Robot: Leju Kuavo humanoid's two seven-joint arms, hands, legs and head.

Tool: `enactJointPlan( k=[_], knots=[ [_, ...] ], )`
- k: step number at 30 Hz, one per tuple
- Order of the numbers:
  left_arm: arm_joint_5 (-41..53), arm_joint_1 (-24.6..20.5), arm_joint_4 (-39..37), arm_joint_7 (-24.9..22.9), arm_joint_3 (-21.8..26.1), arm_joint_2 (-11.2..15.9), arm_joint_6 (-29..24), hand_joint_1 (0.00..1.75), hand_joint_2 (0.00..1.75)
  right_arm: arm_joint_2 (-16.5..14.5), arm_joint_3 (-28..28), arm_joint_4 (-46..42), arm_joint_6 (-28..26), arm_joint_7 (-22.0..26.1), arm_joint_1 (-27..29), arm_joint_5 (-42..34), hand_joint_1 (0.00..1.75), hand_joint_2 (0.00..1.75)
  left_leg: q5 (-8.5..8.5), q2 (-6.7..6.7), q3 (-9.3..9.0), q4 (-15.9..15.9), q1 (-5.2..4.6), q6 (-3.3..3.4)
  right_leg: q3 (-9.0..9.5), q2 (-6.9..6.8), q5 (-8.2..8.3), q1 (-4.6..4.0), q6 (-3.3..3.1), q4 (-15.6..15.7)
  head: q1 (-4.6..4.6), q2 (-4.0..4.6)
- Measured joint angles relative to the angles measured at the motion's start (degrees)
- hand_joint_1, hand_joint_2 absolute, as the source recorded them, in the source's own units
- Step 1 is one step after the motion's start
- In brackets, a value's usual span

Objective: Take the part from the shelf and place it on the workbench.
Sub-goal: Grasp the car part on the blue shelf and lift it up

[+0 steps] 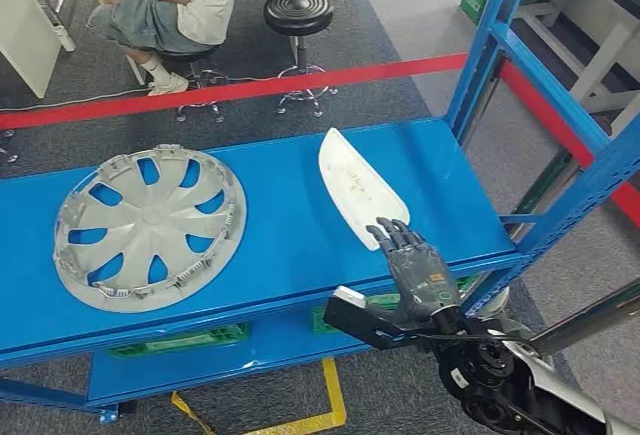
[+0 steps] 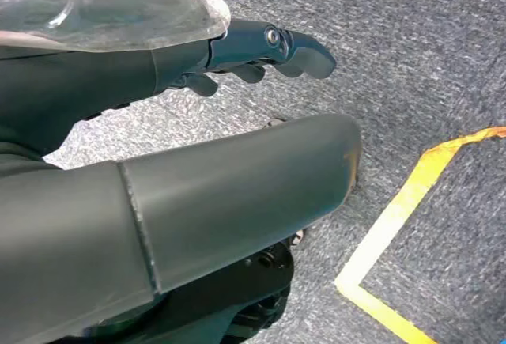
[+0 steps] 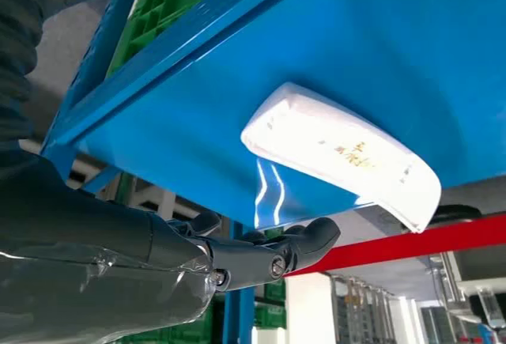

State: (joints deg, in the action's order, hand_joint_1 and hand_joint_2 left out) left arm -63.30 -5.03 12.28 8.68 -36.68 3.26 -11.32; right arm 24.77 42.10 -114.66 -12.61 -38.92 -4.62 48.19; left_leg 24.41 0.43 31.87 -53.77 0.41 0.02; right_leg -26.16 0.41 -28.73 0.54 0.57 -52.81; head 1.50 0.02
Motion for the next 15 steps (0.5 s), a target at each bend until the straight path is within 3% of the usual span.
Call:
enactJointPlan(
  k=[6,15],
  knots=[
    [-0.2,0.0,0.0,0.1,0.0,0.2,0.1,0.0,0.0,1.2,0.0,-0.1,2.0,-0.1,-0.4,0.6,0.0,1.75,0.0,0.0,0.0,0.0,0.0,0.0,-0.01,0.0,0.0,0.0,0.0,0.0,-0.02,0.0],
    [-0.6,0.0,0.0,0.6,0.0,0.5,1.1,0.0,0.0,3.8,-5.0,-4.0,13.8,-0.1,0.6,6.3,0.0,1.75,0.0,-0.01,-0.02,0.0,0.0,0.0,-0.01,0.01,0.0,0.01,0.0,0.0,-0.01,0.0]
  ],
)
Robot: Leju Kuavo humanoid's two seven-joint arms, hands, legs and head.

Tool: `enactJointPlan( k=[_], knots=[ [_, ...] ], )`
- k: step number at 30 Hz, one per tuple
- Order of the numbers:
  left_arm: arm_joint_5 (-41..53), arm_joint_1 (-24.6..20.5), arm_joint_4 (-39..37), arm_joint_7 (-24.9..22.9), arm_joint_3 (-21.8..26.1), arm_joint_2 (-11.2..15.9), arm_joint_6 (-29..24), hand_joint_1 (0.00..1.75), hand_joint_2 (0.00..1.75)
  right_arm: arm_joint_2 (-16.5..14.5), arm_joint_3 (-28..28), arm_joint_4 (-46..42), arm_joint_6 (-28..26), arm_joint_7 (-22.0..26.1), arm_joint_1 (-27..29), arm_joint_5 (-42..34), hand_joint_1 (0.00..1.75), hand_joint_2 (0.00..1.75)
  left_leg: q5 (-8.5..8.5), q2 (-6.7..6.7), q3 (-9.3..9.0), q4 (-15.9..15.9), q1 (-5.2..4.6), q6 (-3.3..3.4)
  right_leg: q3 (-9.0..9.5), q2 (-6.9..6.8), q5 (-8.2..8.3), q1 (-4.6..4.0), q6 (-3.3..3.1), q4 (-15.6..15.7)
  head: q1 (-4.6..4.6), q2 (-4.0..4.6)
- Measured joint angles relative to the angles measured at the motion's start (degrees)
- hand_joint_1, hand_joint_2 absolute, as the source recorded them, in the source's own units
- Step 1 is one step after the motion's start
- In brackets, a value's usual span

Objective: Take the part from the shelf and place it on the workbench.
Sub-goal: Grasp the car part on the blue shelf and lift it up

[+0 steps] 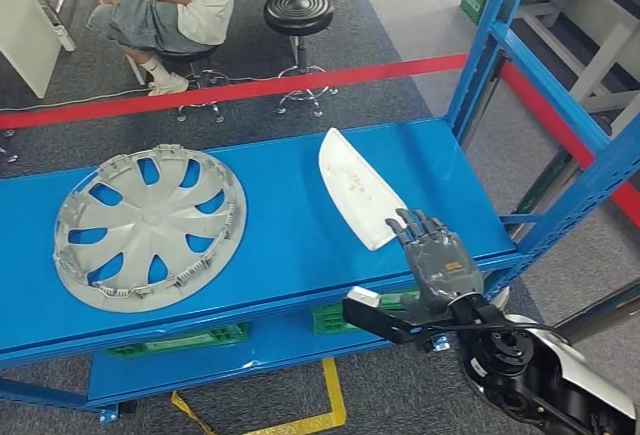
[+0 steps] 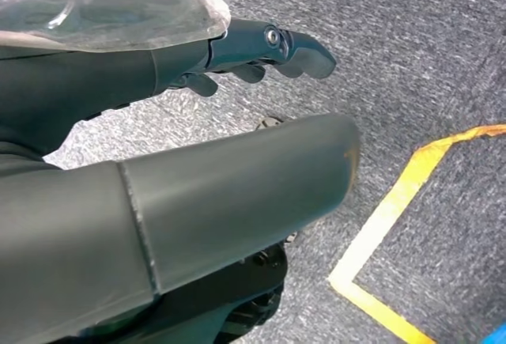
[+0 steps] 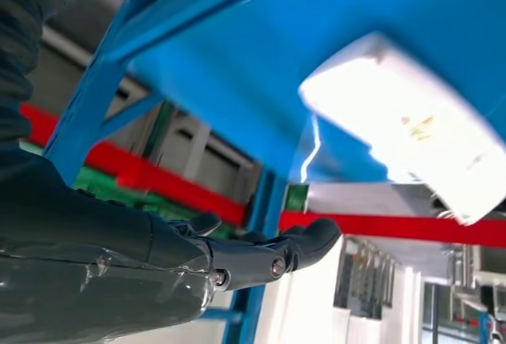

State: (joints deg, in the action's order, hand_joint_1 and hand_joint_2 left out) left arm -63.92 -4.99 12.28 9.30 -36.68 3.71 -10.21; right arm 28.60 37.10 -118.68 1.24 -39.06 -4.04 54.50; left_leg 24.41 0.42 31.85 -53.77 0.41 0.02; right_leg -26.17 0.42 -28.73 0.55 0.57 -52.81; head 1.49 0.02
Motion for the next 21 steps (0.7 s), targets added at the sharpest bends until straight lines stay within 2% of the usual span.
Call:
enactJointPlan(
  k=[12,21],
  knots=[
    [-1.3,0.0,0.0,-0.1,0.0,0.0,0.1,0.0,0.0,2.0,-8.0,-4.7,10.0,0.0,3.1,-0.5,0.0,1.75,0.0,0.01,0.0,0.0,0.0,0.0,0.0,0.0,0.0,0.0,0.0,0.0,-0.01,0.0],
    [-1.8,0.0,0.0,-0.1,0.0,0.0,-0.1,0.0,0.0,2.5,-11.0,-6.0,10.3,0.0,4.1,-3.0,0.0,1.75,0.0,0.0,0.0,0.0,0.0,0.0,0.01,0.0,0.0,0.0,0.0,0.0,0.0,0.0]
  ],
)
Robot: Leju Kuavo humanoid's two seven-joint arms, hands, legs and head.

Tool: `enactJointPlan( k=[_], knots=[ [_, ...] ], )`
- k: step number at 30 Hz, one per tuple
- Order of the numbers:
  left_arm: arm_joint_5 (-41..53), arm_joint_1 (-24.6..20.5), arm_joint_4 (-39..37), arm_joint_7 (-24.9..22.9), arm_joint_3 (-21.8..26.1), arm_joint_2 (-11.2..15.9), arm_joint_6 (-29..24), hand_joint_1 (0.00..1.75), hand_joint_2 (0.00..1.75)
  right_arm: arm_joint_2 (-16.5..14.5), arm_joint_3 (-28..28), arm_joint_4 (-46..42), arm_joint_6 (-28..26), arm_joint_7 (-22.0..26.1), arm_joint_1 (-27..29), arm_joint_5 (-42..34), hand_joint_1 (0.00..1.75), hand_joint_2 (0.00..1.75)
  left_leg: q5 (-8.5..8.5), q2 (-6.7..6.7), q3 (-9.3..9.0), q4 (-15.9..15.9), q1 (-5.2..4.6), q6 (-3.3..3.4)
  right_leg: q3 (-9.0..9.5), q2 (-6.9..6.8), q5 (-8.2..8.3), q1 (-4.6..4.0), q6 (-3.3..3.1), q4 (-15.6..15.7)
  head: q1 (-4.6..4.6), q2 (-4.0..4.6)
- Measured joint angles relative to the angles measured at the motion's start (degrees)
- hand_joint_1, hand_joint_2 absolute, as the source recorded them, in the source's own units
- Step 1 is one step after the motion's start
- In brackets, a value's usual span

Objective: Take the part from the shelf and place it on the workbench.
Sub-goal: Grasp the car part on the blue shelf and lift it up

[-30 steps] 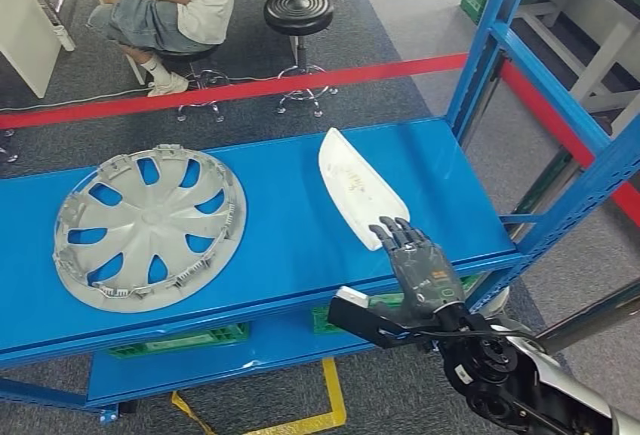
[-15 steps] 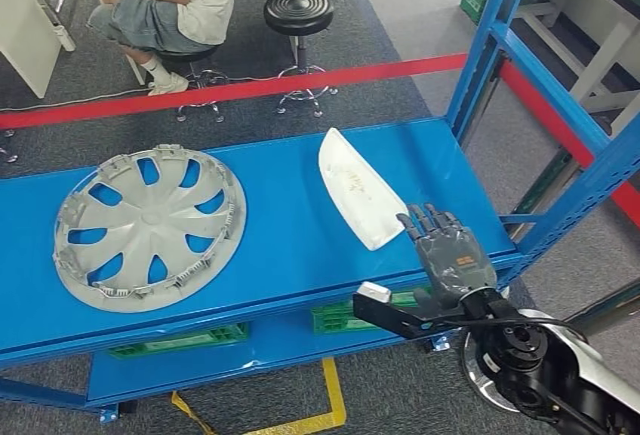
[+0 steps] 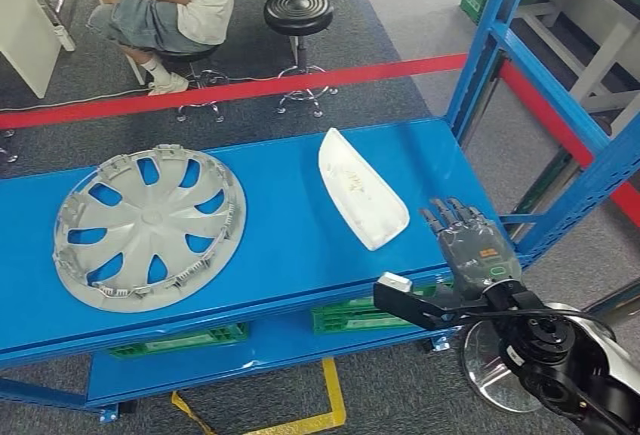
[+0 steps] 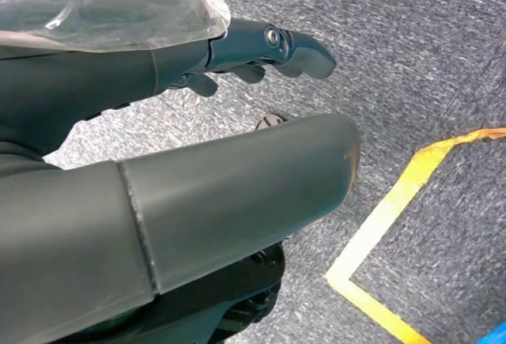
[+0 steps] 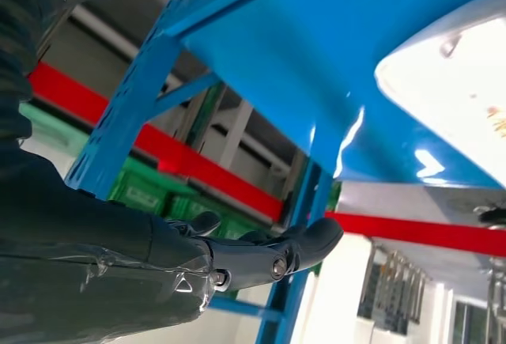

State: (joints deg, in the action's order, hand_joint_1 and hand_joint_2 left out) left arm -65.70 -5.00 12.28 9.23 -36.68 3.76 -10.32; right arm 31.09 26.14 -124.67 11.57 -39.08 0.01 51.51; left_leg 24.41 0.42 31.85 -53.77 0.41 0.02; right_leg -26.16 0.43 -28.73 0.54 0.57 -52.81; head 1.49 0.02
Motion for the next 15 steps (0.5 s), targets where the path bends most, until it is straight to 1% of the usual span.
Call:
enactJointPlan(
  k=[8,15],
  knots=[
    [-0.6,0.0,0.0,0.4,0.0,0.3,-0.1,0.0,0.0,0.3,0.2,1.0,-0.7,0.0,0.3,-2.5,0.0,1.75,0.0,0.0,0.0,0.0,0.0,0.0,0.0,0.0,0.0,0.0,0.0,0.0,0.01,0.0],
    [-0.8,-0.1,0.0,0.9,0.0,0.6,-0.1,0.0,0.0,0.7,1.4,2.6,-2.5,0.0,0.1,-4.7,0.0,1.75,0.0,0.01,0.01,0.0,0.0,0.0,0.01,-0.01,0.0,0.0,0.0,0.0,0.01,0.0]
  ],
)
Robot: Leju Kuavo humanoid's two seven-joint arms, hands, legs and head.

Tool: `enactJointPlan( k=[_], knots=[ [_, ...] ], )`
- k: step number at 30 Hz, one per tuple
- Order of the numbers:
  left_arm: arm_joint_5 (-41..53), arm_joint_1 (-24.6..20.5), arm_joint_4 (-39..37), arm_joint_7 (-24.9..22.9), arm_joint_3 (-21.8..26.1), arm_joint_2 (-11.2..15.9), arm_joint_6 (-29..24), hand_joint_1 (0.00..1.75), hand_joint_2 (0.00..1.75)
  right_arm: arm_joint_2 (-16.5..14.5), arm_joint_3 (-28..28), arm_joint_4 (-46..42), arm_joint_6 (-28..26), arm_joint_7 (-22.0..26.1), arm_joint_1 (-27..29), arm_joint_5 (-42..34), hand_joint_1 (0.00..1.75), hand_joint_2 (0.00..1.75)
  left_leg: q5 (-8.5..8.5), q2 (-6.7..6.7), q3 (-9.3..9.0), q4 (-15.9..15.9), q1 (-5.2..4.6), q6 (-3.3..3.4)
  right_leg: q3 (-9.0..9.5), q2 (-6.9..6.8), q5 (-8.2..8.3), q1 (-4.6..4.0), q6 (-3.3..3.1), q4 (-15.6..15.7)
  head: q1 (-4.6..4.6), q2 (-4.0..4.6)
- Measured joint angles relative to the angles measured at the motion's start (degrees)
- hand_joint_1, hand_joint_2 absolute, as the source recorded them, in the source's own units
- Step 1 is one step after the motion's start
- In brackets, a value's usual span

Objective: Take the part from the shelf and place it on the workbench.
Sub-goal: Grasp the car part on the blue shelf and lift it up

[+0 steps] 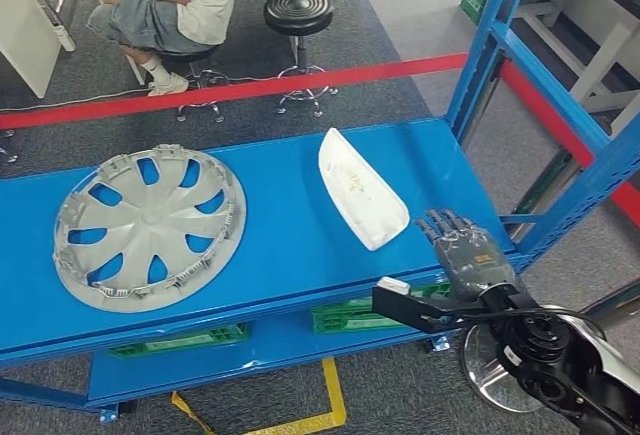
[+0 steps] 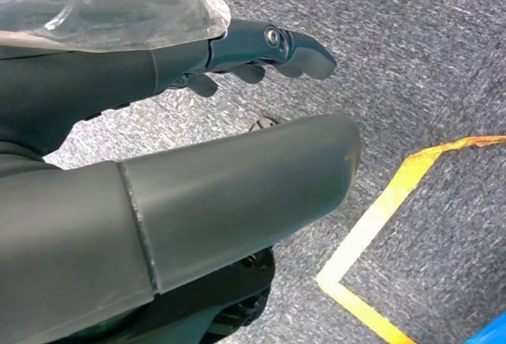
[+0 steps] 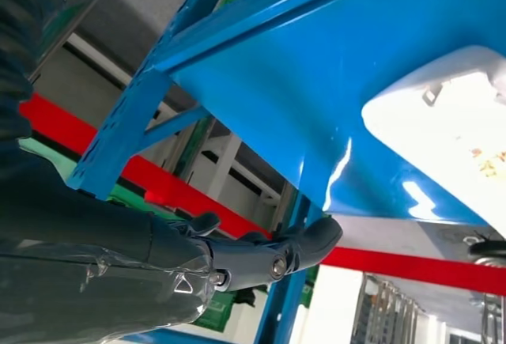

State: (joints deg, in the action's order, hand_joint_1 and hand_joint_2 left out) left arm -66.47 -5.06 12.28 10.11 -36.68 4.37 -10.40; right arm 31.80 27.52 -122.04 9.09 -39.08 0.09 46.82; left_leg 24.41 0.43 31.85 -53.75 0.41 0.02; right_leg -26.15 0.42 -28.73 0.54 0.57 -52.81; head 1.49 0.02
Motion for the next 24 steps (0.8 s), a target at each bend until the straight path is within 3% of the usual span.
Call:
enactJointPlan(
  k=[13,24],
  knots=[
    [0.0,-0.2,0.0,-0.3,-0.2,0.3,-0.3,0.0,0.0,0.6,2.6,7.4,-6.2,0.0,-2.6,-1.6,0.0,1.75,0.0,0.01,0.0,0.0,0.0,0.0,0.01,-0.01,0.0,0.0,0.0,0.0,0.01,0.0],
    [0.5,-0.2,0.0,-0.5,-0.8,1.4,-0.2,0.0,0.0,1.1,2.6,12.3,-8.4,0.2,-2.7,-1.6,0.0,1.75,0.0,0.01,-0.01,0.0,0.0,0.0,0.0,-0.01,0.0,0.0,0.0,0.0,0.0,0.0]
  ],
)
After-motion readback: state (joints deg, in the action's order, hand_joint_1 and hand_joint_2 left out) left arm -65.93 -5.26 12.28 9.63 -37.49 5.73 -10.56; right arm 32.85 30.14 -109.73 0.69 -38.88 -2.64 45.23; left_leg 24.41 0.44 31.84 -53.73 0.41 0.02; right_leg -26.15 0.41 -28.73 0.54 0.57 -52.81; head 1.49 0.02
